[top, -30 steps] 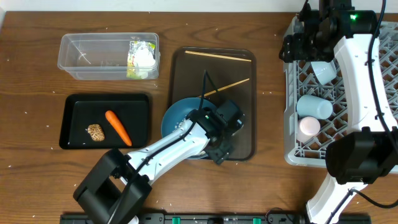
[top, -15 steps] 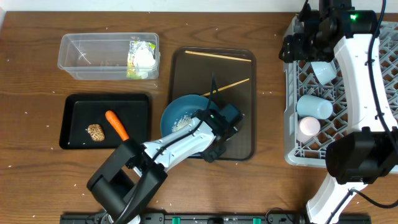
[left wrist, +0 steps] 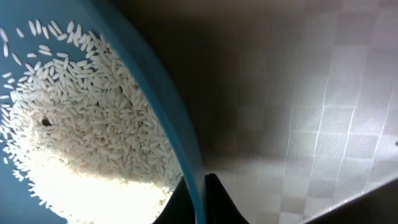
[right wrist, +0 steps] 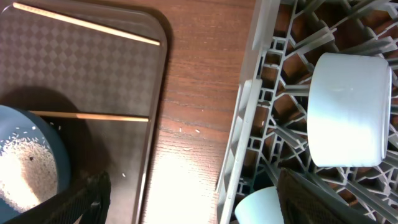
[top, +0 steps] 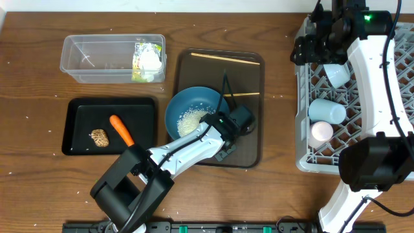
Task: Sort waste into correct bins and load items into the dishwasher rack
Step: 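Lift the large bowl and carry it left over the black tray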
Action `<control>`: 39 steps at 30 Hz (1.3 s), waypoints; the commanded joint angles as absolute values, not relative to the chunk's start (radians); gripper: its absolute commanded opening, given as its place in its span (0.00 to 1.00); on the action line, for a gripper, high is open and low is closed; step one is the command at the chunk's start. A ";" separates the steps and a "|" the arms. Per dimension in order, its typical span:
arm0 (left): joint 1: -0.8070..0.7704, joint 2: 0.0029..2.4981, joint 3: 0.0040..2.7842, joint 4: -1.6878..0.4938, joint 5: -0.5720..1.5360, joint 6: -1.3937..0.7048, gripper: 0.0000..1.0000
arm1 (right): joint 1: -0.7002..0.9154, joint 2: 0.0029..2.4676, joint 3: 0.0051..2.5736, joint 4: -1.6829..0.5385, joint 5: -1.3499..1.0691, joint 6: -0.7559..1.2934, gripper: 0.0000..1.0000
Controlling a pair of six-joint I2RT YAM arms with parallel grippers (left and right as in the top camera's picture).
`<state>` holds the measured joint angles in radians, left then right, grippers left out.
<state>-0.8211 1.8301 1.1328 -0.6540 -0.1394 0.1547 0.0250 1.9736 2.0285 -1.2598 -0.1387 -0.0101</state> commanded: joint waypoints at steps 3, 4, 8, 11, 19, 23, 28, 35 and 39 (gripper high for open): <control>-0.817 1.785 1.165 -0.673 -0.170 0.099 0.06 | 0.014 1.977 2.027 -1.259 -0.144 -0.009 0.79; -0.817 1.770 1.170 -0.673 -0.170 0.092 0.06 | 0.014 1.977 2.027 -1.259 -0.138 -0.009 0.79; -0.817 1.689 1.200 -0.674 -0.170 0.061 0.06 | 0.014 1.977 2.027 -1.261 -0.131 -0.009 0.78; -0.817 1.628 1.221 -0.677 -0.169 0.047 0.06 | 0.013 1.977 2.027 -1.262 -0.131 -0.009 0.77; -0.816 1.530 1.227 -0.688 -0.170 0.007 0.06 | 0.011 1.977 2.027 -1.264 -0.131 -0.009 0.77; -0.792 1.488 1.230 -0.687 -0.168 -0.033 0.06 | 0.009 1.977 2.027 -1.271 -0.132 -0.009 0.76; -0.701 1.407 1.231 -0.691 -0.104 -0.066 0.06 | 0.007 1.977 2.027 -1.273 -0.131 -0.009 0.76; -0.466 1.338 1.231 -0.691 0.127 -0.084 0.06 | 0.008 1.977 2.027 -1.273 -0.131 -0.009 0.76; -0.317 1.337 1.231 -0.693 0.257 -0.084 0.06 | 0.007 1.977 2.026 -1.274 -0.131 -0.017 0.76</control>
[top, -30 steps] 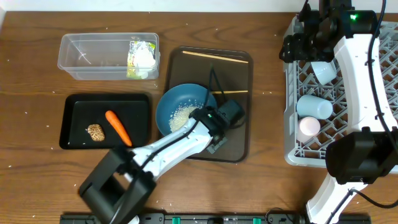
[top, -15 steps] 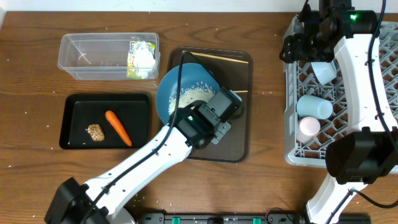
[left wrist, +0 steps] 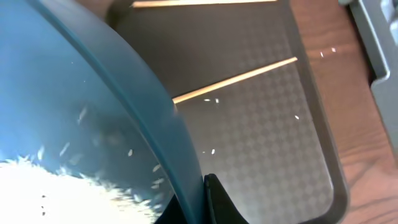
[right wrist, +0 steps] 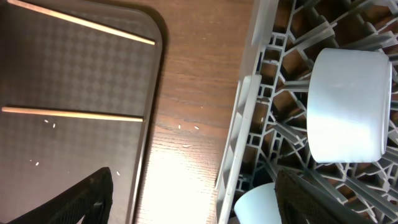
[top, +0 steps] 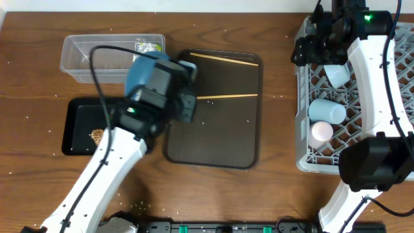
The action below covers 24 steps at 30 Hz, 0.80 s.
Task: Sort waste into correct bins and load items into the dishwasher rack
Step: 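Lift the large bowl and carry it left over the black tray, then tip the large bowl to pour the rice onto the black tray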
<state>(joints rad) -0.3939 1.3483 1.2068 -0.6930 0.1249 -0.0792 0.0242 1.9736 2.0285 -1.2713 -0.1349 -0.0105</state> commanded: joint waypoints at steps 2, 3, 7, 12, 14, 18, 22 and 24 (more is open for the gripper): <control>-0.256 1.337 1.231 -0.695 0.308 -0.084 0.06 | 0.007 1.977 2.026 -1.275 -0.130 -0.025 0.76; -0.228 1.337 1.231 -0.696 0.332 -0.084 0.06 | 0.007 1.977 2.026 -1.275 -0.130 -0.028 0.76; -0.115 1.337 1.231 -0.702 0.443 -0.084 0.06 | 0.008 1.977 2.019 -1.275 -0.128 -0.031 0.76; 0.022 1.339 1.227 -0.702 0.618 -0.072 0.06 | 0.007 1.977 2.011 -1.275 -0.128 -0.032 0.75; 0.074 1.339 1.224 -0.702 0.692 -0.060 0.06 | 0.007 1.977 2.011 -1.275 -0.128 -0.032 0.76; 0.174 1.339 1.206 -0.702 0.833 -0.046 0.06 | 0.007 1.977 2.011 -1.274 -0.128 -0.032 0.76; 0.254 1.339 1.184 -0.702 0.951 -0.030 0.06 | 0.007 1.977 2.011 -1.272 -0.128 -0.032 0.76; 0.281 1.339 1.179 -0.702 0.988 -0.019 0.06 | 0.007 1.977 2.011 -1.272 -0.128 -0.032 0.76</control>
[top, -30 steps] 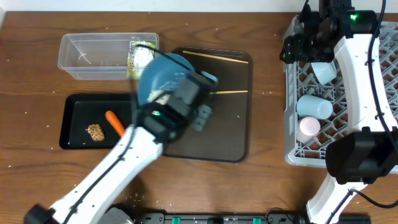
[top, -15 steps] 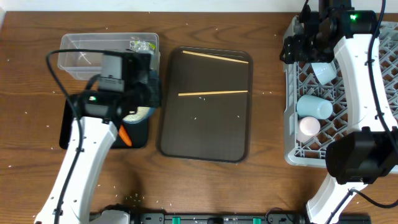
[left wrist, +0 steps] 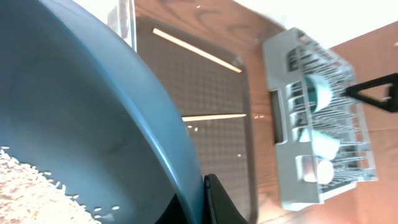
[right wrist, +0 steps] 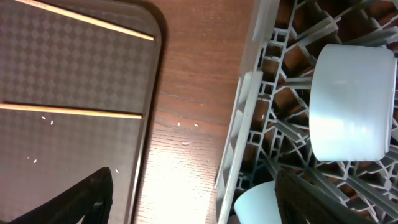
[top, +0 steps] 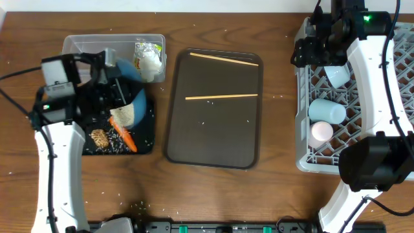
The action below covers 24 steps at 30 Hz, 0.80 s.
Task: Sort waste into correct bins and load items into the dishwasher rack
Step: 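Tip the large bowl to pour the rice onto the black tray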
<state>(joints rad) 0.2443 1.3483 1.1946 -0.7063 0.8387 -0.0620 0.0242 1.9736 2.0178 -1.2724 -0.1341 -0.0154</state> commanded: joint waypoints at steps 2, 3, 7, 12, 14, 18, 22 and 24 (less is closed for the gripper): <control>0.305 1.339 1.176 -0.702 1.022 -0.011 0.06 | 0.007 1.977 2.011 -1.272 -0.128 -0.032 0.76; 0.316 1.339 1.176 -0.702 1.037 -0.007 0.06 | 0.007 1.977 2.011 -1.272 -0.128 -0.032 0.76; 0.349 1.339 1.168 -0.702 1.071 0.007 0.06 | 0.007 1.977 2.011 -1.272 -0.128 -0.032 0.77; 0.385 1.340 1.135 -0.701 1.112 0.028 0.06 | 0.007 1.977 2.011 -1.272 -0.128 -0.032 0.77; 0.406 1.341 1.113 -0.694 1.154 0.033 0.06 | 0.007 1.977 2.011 -1.272 -0.128 -0.032 0.77; 0.451 1.345 1.068 -0.682 1.200 0.044 0.06 | 0.007 1.977 2.011 -1.272 -0.128 -0.032 0.77; 0.497 1.346 1.037 -0.656 1.281 0.048 0.06 | 0.007 1.977 2.011 -1.274 -0.128 -0.031 0.77; 0.517 1.346 1.036 -0.649 1.322 0.049 0.06 | 0.007 1.977 2.011 -1.275 -0.128 -0.031 0.77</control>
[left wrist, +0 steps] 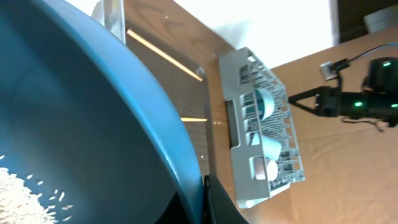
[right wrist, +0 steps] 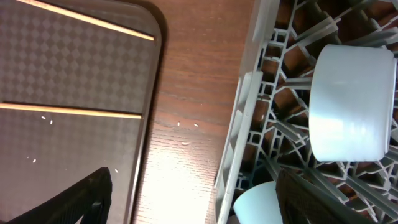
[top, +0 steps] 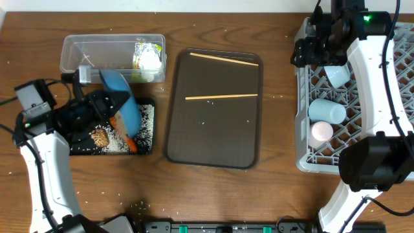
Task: Sort waste into correct bins and load items into the dishwasher rack
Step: 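Tip the large bowl to pour the rice onto the black tray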
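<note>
My left gripper is shut on the rim of a blue bowl, which is tipped steeply over the black bin. White rice lies spread in that bin beside a carrot and a brown lump. In the left wrist view the blue bowl fills the frame, with a few grains left low on its wall. My right gripper hangs open and empty over the left edge of the grey dish rack. Two chopsticks lie on the brown tray.
A clear bin at the back left holds a wrapper. The dish rack at the right carries white cups and a pinkish one. Stray rice grains dot the brown tray and the table.
The left arm has shifted further left and the bowl is tipped more steeply. More rice lies in the black bin, and only a few grains remain in the bowl. The right arm has not moved.
The bowl of rice first sat on the brown tray with my left gripper shut on its rim. Then it was held up at the tray's left edge. After that it was tilted over the black bin with rice in the bin, and now it is nearly empty there.
</note>
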Action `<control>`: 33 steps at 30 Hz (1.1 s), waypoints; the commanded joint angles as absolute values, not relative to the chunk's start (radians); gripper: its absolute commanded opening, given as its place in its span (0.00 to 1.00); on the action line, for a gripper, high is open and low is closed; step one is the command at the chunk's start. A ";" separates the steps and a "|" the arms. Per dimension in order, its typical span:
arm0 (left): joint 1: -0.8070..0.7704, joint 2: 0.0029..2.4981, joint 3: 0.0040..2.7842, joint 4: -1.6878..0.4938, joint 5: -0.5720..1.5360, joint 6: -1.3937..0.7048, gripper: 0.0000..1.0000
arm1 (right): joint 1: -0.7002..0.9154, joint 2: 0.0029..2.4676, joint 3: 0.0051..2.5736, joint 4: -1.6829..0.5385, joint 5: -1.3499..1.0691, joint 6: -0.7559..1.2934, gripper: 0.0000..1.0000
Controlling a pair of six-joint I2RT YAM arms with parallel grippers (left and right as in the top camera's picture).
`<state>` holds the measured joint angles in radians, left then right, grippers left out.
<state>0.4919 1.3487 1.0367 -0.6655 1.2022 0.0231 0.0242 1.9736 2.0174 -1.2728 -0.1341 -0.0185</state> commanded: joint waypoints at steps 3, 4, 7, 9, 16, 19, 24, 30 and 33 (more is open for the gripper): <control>0.545 1.346 1.036 -0.636 1.385 0.049 0.06 | 0.007 1.977 2.011 -1.276 -0.128 -0.031 0.77; 0.554 1.346 1.036 -0.634 1.402 0.049 0.06 | 0.007 1.977 2.011 -1.276 -0.128 -0.031 0.77; 0.579 1.346 1.036 -0.634 1.451 0.053 0.06 | 0.007 1.977 2.011 -1.276 -0.128 -0.031 0.77; 0.591 1.346 1.036 -0.634 1.483 0.060 0.06 | 0.007 1.977 2.011 -1.276 -0.128 -0.031 0.77; 0.617 1.346 1.036 -0.634 1.519 0.060 0.06 | 0.007 1.977 2.011 -1.276 -0.128 -0.031 0.77; 0.617 1.346 1.036 -0.635 1.545 0.072 0.06 | 0.007 1.977 2.011 -1.276 -0.128 -0.031 0.77; 0.617 1.346 1.036 -0.644 1.571 0.070 0.07 | 0.007 1.977 2.011 -1.275 -0.128 -0.031 0.78; 0.617 1.346 1.036 -0.667 1.571 0.070 0.06 | 0.007 1.977 2.011 -1.276 -0.128 -0.031 0.78; 0.617 1.346 1.036 -0.667 1.571 0.075 0.06 | 0.007 1.977 2.011 -1.276 -0.128 -0.031 0.78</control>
<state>0.6117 1.3487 1.0363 -0.6682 1.5242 0.0532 0.0242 1.9736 2.0174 -1.2747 -0.1341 -0.0189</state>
